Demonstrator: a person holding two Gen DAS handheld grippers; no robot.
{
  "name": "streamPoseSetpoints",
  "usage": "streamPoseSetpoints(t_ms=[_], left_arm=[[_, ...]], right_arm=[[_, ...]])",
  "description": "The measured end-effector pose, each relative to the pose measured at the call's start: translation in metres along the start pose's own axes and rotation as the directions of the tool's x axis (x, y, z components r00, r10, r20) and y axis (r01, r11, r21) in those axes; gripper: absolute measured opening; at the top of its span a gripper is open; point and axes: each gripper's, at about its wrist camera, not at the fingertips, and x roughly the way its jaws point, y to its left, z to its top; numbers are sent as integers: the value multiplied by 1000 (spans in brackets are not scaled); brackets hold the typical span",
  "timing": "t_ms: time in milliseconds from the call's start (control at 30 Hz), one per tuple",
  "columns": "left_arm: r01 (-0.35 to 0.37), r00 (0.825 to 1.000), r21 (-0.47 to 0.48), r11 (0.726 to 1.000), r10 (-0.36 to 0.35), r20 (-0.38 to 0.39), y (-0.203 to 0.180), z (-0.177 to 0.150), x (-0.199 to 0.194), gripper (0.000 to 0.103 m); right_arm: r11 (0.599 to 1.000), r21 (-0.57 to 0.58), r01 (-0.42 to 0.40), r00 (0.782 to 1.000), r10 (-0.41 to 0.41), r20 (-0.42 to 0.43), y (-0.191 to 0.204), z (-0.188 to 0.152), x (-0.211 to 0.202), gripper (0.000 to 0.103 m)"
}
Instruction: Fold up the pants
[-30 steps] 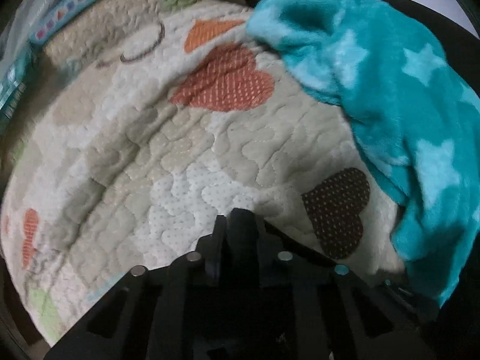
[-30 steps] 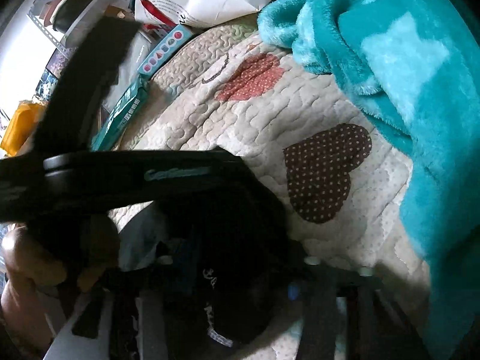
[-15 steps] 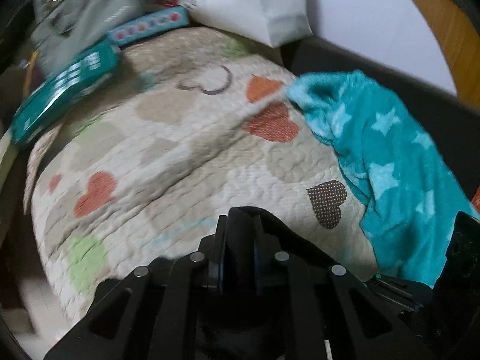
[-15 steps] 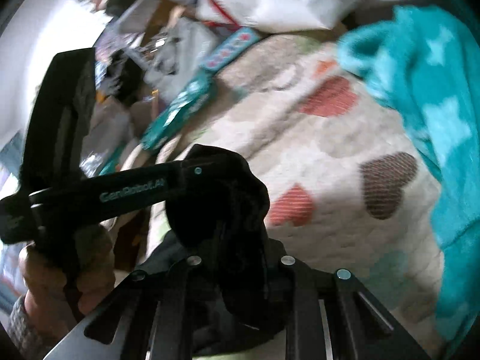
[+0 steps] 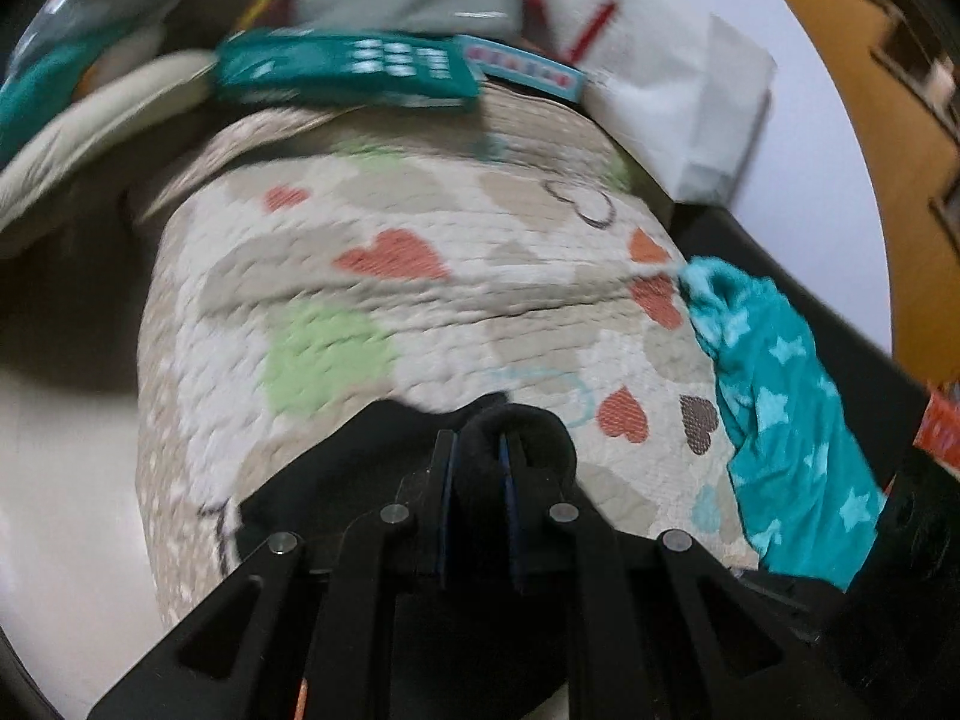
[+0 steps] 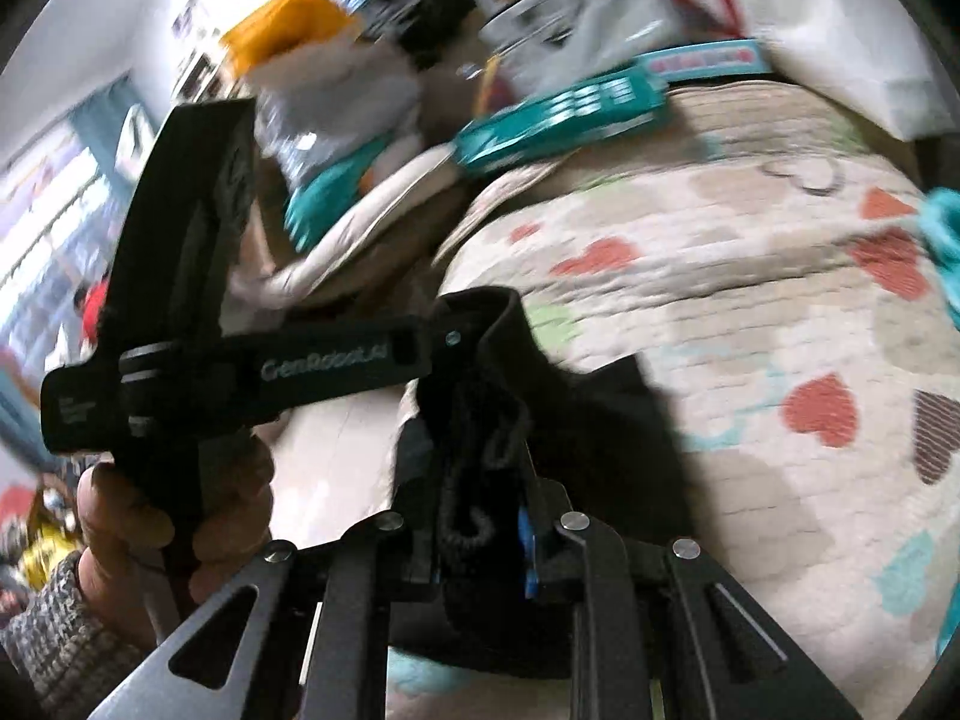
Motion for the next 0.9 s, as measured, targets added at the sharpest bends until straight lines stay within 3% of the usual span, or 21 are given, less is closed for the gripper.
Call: streamPoseSetpoints(t_ms=[233, 367, 467, 533, 600, 667, 767, 900], left_arm=[[6, 1000, -183, 983, -5, 7, 70, -34, 4, 14], [-26, 1000, -276, 961, 21, -23, 98, -49, 11, 14], [-29, 999, -331, 943, 21, -28, 107, -55, 10, 17], [-52, 998, -353, 934, 42, -37, 111, -58, 8, 25], [-68, 998, -390, 918, 56, -42, 117, -61, 5, 42], [-74, 997, -415, 907, 63, -42, 122, -66, 3, 43], [-98, 995, -429, 898, 86, -47, 123, -69, -2, 43], [-208, 978, -413, 887, 200, -63, 119, -69, -11, 44]], right_arm=[[975, -217, 50, 992, -73, -99, 54, -29, 58, 20], [939, -334, 80, 985, -127, -121, 69, -51, 79, 30], [919, -392, 51, 985, -110, -131, 81, -65, 82, 51], [905, -423, 40, 985, -108, -138, 89, -73, 82, 52], [893, -449, 29, 983, -106, -147, 93, -78, 81, 58], [882, -472, 11, 984, -93, -151, 97, -84, 75, 65], [873, -488, -12, 983, -79, -165, 98, -88, 65, 66], [872, -490, -14, 981, -82, -174, 93, -96, 51, 66]])
